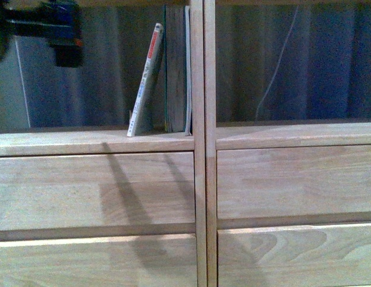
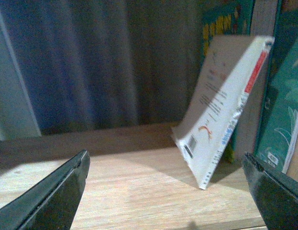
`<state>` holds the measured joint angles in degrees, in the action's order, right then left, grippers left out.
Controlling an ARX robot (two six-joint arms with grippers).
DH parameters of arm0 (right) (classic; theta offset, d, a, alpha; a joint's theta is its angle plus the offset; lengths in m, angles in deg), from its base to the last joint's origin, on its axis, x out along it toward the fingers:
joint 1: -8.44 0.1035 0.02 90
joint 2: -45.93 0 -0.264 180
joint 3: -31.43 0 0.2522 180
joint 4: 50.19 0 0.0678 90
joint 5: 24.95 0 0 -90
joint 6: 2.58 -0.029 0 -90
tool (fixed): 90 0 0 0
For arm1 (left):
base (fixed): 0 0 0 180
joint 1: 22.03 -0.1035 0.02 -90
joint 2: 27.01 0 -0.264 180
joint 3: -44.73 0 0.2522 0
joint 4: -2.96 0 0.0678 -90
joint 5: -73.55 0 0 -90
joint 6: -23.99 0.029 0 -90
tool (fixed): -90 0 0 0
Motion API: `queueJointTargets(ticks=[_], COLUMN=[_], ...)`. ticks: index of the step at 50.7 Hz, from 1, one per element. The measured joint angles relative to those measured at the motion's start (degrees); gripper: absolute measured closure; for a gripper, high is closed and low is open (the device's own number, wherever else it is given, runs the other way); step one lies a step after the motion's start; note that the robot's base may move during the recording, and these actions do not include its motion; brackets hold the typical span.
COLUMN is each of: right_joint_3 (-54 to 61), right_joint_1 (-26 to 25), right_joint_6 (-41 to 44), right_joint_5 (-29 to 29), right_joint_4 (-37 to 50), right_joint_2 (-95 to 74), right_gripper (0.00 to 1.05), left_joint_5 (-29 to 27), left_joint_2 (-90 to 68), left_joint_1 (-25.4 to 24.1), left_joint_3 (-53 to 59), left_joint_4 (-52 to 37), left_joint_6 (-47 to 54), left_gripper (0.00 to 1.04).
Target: Organize books on shelf
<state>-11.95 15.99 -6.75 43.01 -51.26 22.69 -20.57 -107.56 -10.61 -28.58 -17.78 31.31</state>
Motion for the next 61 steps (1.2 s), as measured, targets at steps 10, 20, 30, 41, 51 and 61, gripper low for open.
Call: queueJointTargets(ticks=[10,20,30,41,51,61], right_joint_3=[0.0,-2.43,6.49,15.72,20.41,22.99], right_joint_1=[0.0,5.05,3.52,-7.1,-7.32,-7.41], right_joint_6=[0.0,1.75,3.32,3.85,3.98,3.98], right_joint_5=[0.0,15.87,32.63,22.38,22.03,21.99], right_joint_4=[0.0,-10.86,-19.61,-16.48,-14.73,-14.01], right_joint_2=[0.0,0.46,6.73,12.57,15.67,17.42], right_gripper=[0.07,0.16,0.55,1.02,1.02,1.02], left_joint_5=[1.2,-3.8,-1.75,3.41,4.13,4.13], left_joint_2=[12.96,17.03,25.2,33.09,39.19,44.0], left_joint_1=[-1.95,-2.54,-5.09,-9.03,-11.17,-11.17], left_joint_3=[12.35,15.5,31.02,42.77,49.03,52.28], left_joint_4=[-3.43,12.39,7.48,4.17,3.93,5.31], left_joint_6=[0.13,-4.5,-6.73,-7.17,-7.19,-7.19], left_gripper=[0.07,0.29,0.7,1.02,1.02,1.02])
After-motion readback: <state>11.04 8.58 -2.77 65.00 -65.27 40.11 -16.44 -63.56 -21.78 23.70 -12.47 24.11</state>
